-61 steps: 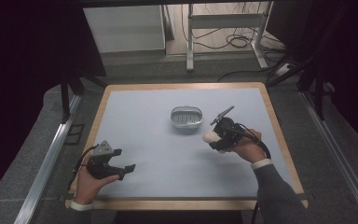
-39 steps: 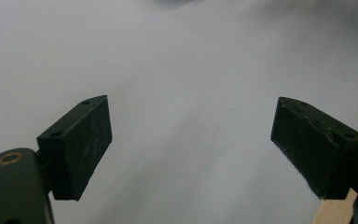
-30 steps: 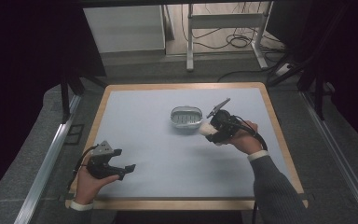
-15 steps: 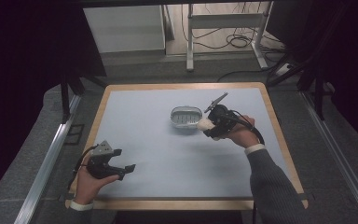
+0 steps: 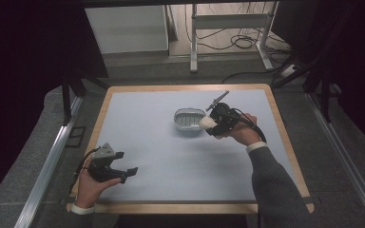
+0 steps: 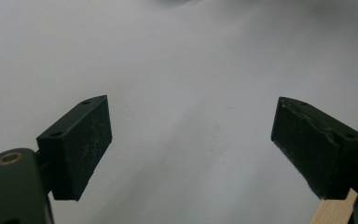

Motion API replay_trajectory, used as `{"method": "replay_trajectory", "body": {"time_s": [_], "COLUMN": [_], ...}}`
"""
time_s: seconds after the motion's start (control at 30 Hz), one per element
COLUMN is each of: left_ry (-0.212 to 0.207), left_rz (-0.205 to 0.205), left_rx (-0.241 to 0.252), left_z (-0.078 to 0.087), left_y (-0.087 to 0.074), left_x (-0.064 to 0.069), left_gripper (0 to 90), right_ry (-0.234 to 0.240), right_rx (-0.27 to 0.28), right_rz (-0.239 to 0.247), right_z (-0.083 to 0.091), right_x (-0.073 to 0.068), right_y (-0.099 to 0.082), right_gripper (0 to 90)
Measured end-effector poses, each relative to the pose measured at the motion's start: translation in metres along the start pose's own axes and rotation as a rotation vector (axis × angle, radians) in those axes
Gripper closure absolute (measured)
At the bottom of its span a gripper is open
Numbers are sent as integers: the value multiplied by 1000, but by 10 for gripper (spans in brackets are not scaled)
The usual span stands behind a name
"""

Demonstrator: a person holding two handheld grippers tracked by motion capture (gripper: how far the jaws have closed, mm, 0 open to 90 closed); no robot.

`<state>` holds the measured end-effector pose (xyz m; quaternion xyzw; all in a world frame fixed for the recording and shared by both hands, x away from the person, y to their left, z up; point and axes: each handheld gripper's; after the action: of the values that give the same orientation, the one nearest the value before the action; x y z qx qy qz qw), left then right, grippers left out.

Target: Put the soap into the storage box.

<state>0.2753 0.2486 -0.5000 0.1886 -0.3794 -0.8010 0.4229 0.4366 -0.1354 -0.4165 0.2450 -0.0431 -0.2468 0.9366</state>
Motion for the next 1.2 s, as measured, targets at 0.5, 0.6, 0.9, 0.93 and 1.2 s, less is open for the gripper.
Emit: {"method": "replay_trajectory", "body": {"time_s": [0.5, 0.6, 0.9, 0.93, 1.2], "left_ry": [0, 0, 2, 2, 2], "left_rz": [0, 1, 1, 1, 1], "left_rx": [1, 2, 4, 4, 6], "left_z": [0, 1, 1, 1, 2], "left_y": [0, 0, 0, 0, 0], "left_x": [0, 0, -1, -1, -2], "left_gripper": [128, 128, 128, 128, 128], "right_ry": [-23, -13, -9, -9, -2], "right_rx": [2, 5, -2, -6, -15], "right_rz": [28, 34, 43, 44, 52], "right_z": [-4, -5, -12, -12, -17], "right_x": [6, 7, 12, 12, 17], "right_y": [18, 21, 29, 30, 38], "right_gripper": [493, 492, 492, 492, 492]}}
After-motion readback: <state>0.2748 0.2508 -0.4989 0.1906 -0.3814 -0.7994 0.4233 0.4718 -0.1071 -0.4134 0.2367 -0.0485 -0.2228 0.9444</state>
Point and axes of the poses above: each handheld gripper's, and its own axes: z roughly backward along the jaws, y roughly out of its top, x roughly to its right, and after that the axes turned 10 degrees about y, right-handed
